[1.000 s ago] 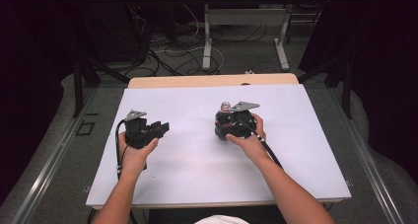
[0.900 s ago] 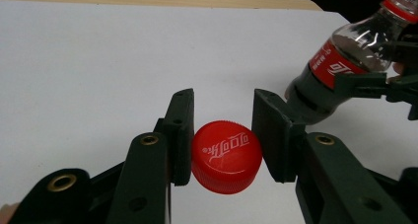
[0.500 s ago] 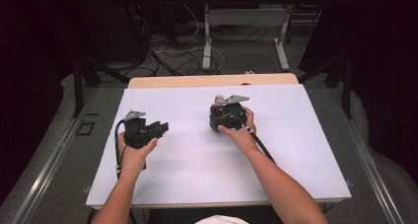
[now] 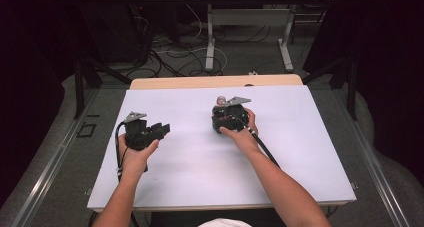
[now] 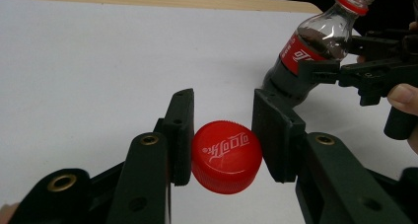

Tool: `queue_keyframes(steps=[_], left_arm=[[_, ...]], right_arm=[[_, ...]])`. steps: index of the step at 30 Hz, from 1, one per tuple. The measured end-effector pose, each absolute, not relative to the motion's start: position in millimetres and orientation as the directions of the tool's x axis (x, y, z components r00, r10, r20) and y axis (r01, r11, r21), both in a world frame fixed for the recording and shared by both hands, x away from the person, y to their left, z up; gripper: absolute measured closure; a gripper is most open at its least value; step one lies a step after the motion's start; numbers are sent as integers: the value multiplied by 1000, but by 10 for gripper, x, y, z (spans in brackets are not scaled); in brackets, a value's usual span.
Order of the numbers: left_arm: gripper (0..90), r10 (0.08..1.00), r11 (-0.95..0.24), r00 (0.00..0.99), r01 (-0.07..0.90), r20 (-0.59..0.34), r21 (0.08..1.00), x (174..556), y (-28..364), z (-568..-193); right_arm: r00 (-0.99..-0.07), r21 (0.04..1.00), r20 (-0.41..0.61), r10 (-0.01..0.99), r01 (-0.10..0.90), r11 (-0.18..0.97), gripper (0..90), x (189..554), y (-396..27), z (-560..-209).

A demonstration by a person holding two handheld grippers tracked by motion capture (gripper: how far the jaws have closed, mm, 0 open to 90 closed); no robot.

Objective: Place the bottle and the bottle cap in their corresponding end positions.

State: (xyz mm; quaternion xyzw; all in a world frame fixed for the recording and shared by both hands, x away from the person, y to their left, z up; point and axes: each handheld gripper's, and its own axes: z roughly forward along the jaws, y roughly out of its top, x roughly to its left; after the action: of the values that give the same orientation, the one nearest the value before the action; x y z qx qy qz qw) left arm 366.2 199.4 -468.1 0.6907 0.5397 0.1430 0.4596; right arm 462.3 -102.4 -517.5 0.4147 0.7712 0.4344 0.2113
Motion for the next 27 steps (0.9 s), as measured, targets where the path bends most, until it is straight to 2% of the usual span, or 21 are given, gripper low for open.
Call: queue_keyframes(steps=[7,15,21,27], left_arm=[[619,877,6,374,619,-301,786,3669,1994,-4693],[619,878,3,373,622,-299,783,3673,1997,-4702],[619,877,-6,379,625,-297,781,3679,1986,-4715],[619,875,-19,387,627,-290,779,3689,1923,-4750]], right_arm=[[-569,839,48,821,469,276,265,4622,-1020,-5181],[-561,840,95,822,489,237,160,4617,-1057,-5164],[-548,845,103,830,489,217,143,4584,-1127,-5117],[-542,841,94,835,492,225,86,4492,-1238,-5088]])
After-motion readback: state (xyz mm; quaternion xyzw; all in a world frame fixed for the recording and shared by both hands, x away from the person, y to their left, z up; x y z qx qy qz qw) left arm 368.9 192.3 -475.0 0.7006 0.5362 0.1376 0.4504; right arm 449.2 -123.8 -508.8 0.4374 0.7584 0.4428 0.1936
